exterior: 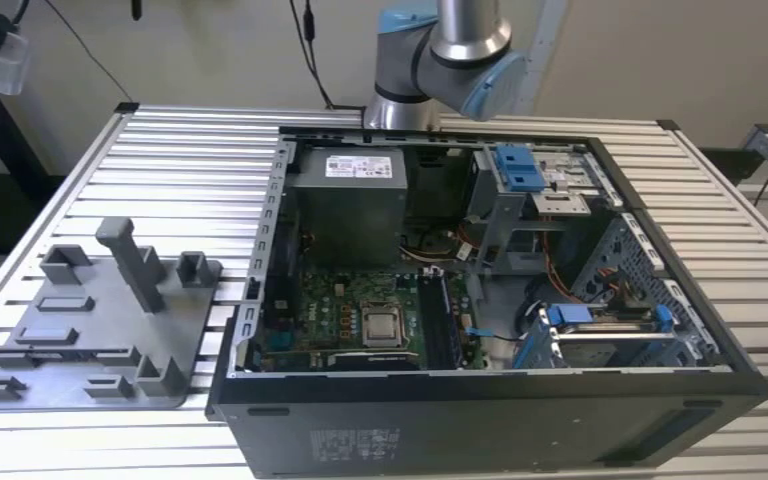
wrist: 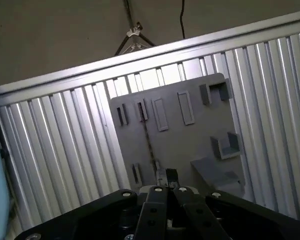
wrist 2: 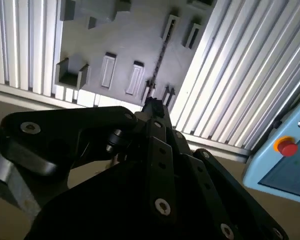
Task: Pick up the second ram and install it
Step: 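Pick up the second ram and move it above second insertion slot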
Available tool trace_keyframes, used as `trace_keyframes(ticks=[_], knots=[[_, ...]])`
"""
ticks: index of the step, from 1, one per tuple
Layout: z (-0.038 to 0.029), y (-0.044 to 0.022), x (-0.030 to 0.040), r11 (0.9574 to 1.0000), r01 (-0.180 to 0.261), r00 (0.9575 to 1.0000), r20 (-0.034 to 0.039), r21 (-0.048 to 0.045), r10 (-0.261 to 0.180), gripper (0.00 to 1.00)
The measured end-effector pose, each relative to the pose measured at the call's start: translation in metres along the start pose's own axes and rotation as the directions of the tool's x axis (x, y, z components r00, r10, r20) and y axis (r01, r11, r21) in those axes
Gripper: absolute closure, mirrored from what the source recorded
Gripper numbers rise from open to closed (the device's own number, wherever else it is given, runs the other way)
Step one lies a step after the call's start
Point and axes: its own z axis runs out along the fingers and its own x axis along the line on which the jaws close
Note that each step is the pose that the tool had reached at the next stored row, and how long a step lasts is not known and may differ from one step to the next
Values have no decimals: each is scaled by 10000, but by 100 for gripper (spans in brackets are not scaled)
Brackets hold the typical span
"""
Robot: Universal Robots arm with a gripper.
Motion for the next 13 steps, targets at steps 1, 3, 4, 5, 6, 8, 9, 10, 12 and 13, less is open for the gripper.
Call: trace_keyframes(ticks=[1, 3, 4, 5, 6, 8, 9, 10, 12, 13], knots=[[1, 0, 0, 9999, 154, 9999, -4, -2, -154, 89], [3, 1, 0, 9986, 522, 9986, -9, -10, -522, 89], [5, 0, 0, 9975, 706, 9975, -11, -12, -706, 89], [5, 1, 0, 9961, 878, 9961, -13, -16, -878, 89], [6, 1, 0, 9944, 1056, 9944, -15, -19, -1056, 89], [6, 0, 0, 9900, 1412, 9900, -22, -28, -1412, 89], [6, 0, 0, 9875, 1574, 9875, -23, -31, -1574, 89], [6, 0, 0, 9851, 1722, 9851, -25, -34, -1722, 89], [7, 0, 1, 9812, 1927, 9812, -27, -39, -1927, 89], [7, -1, 2, 9795, 2016, 9795, -29, -41, -2016, 89]])
